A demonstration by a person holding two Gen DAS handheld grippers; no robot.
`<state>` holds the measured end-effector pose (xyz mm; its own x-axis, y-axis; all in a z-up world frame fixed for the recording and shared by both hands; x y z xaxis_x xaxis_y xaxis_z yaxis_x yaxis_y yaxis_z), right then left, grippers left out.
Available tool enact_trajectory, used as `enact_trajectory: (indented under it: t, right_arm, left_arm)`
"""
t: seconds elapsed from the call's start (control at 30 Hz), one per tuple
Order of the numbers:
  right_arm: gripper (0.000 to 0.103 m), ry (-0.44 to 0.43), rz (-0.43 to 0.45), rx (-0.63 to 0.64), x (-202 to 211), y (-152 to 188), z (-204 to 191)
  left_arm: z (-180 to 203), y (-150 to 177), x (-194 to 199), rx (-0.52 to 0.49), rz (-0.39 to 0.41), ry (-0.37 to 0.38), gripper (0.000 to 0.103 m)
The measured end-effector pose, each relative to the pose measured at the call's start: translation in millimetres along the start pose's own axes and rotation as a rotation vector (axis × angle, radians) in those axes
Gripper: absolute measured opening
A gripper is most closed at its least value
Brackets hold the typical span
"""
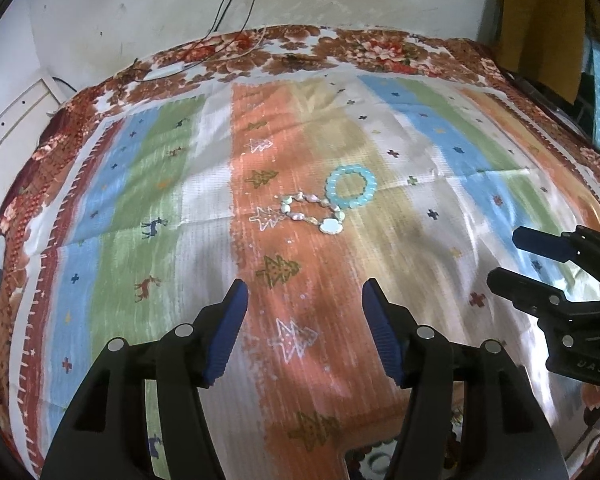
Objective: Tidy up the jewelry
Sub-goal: 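Move both open grippers toward the pearl and light-blue bracelets, then grasp the white pearl bracelet with the left gripper while the right grasps the light-blue bracelet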
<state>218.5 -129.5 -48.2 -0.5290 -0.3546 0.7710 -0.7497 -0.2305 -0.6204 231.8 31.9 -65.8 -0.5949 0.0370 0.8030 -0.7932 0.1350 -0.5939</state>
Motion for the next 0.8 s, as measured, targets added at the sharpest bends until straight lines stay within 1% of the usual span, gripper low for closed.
enact_trajectory:
  t: [0.27, 0.47, 0.63, 0.8]
  right_arm:
    - [0.057, 0.031, 0.003, -0.028, -20, -14, 10]
    - [0.057, 0.049, 0.014, -0.041, -32, -24, 15]
    - [0.057, 0.059, 0.000, -0.060, -47, -32, 22]
    - [0.057, 0.064, -0.008, -0.064, -58, -38, 26]
  left_arm:
    - [-11, -12, -22, 0.019, -0.013, -0.027, 0.061]
    - [-13, -20, -38, 0.019, -0.021, -0.030, 0.061]
    - [-16, -28, -53, 0.041, -0.028, -0.015, 0.061]
    - [-18, -32, -67, 0.035, -0.045, -0.017, 0.061]
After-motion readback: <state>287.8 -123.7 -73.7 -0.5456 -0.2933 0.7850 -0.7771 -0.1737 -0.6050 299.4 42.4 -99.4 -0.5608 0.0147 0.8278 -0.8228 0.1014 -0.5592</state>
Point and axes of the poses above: each gripper's, at about its wrist camera, not at the fingertips, and x roughly against the way its jaws point, z to its right, y to its underside, the point moved 4 cm from there along -x, roughly the way its jaws point, and after that the axes turned 4 degrees about -x, right-handed, at the moved point
